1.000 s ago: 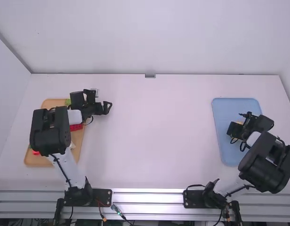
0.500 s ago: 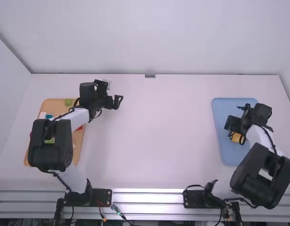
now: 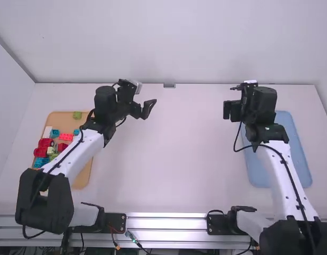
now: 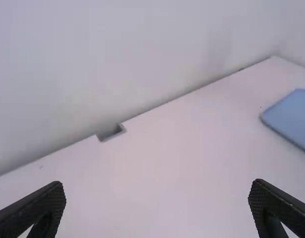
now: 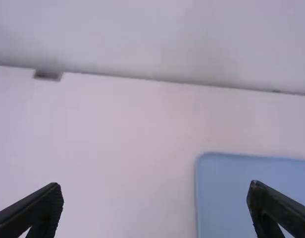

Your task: Assemble lego blocks to make yellow taxi

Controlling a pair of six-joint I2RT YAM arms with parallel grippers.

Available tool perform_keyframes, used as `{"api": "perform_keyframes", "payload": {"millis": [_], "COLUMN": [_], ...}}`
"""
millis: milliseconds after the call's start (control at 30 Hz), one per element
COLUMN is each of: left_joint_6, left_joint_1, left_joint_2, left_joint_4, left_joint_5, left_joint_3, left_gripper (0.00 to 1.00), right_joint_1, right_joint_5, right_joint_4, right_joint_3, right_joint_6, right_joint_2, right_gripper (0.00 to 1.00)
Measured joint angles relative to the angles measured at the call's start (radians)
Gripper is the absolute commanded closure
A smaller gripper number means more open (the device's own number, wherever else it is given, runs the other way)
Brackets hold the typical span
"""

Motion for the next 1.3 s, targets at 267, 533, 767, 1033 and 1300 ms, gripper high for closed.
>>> {"api": "perform_keyframes", "payload": {"millis": [267,533,767,1033,1300], "left_joint_6": [-0.049,-0.065,-0.071,-0.071,-0.071], "left_joint_1": [0.086,0.157,0.157,0.157,0.157], "left_joint_2": [-0.071,-0.200,-0.349,-0.554,-0.743], "left_joint_4": [-0.095,-0.220,-0.273,-0.273,-0.273], "left_joint_5": [-0.064,-0.183,-0.310,-0.418,-0.431], "left_joint_3": [-0.093,-0.219,-0.368,-0.563,-0.750], "left_gripper": [0.14,0.28,0.43,0.63,0.81], "right_joint_1": [-0.014,-0.014,-0.014,-0.014,-0.014], "right_joint_5": [0.014,0.016,0.019,0.019,0.019], "right_joint_4": [0.082,0.208,0.287,0.285,0.285], "right_joint_3": [-0.059,-0.190,-0.328,-0.531,-0.715], "right_joint_6": [0.059,0.116,0.125,0.125,0.127], "right_joint_2": [-0.080,-0.206,-0.359,-0.557,-0.745], "right_gripper": [0.14,0.28,0.43,0.63,0.81]}}
